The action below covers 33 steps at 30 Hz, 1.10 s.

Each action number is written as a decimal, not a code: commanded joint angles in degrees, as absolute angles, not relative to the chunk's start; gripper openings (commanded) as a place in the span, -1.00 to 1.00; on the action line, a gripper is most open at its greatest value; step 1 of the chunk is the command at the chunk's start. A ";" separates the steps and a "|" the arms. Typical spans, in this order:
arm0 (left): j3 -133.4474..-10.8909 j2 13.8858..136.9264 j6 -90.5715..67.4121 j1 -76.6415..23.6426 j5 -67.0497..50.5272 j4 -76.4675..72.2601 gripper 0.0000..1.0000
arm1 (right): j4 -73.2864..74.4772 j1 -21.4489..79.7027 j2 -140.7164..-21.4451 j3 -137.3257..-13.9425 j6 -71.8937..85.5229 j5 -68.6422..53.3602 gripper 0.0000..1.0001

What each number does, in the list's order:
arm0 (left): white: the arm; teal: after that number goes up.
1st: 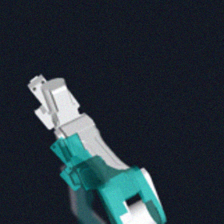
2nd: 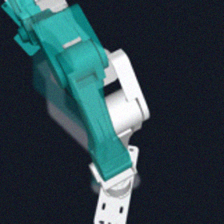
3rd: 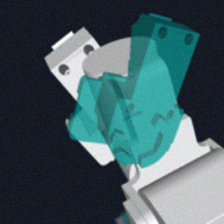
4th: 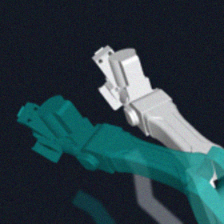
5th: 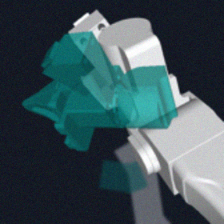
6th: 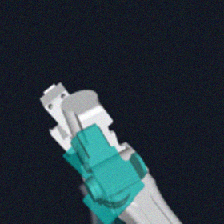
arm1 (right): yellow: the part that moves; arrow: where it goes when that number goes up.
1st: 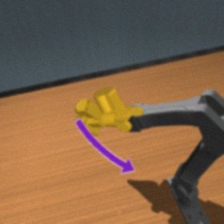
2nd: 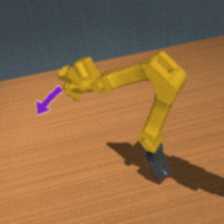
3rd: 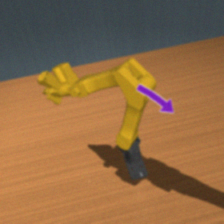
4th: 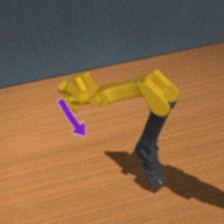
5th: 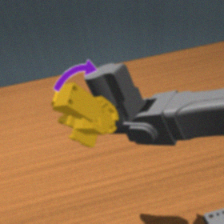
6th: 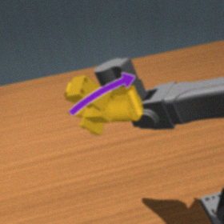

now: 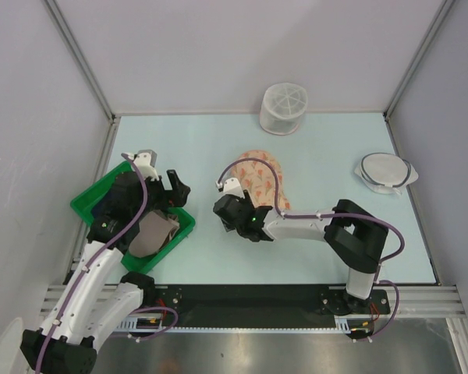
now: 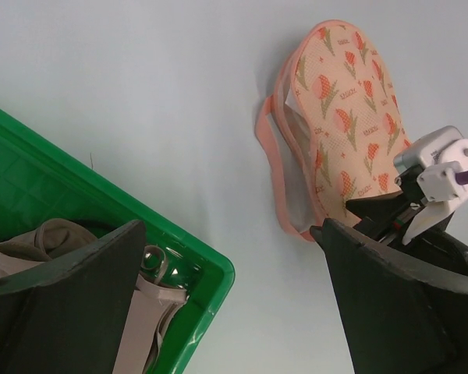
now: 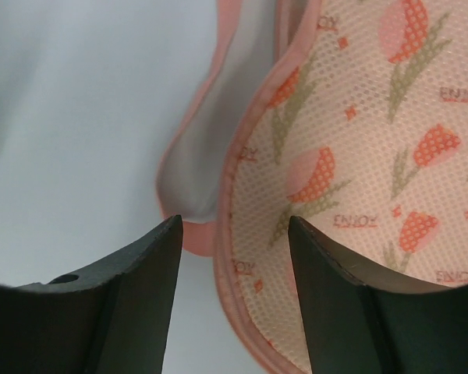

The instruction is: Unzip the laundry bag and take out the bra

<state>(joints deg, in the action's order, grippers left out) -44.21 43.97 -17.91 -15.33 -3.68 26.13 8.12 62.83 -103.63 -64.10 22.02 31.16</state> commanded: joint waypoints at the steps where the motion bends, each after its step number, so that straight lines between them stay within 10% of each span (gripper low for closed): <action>1: -43.86 43.24 -17.31 -14.68 -4.66 24.79 1.00 | 10.19 62.84 -104.50 -66.36 21.80 37.26 0.20; 14: -43.86 44.03 -17.49 -14.06 -5.62 24.70 0.99 | 9.06 59.51 -101.52 -66.19 20.92 32.62 -1.00; 33: -43.68 45.44 -17.67 -13.54 -5.89 24.61 0.99 | 6.06 42.81 -78.76 -51.33 23.56 22.06 -1.00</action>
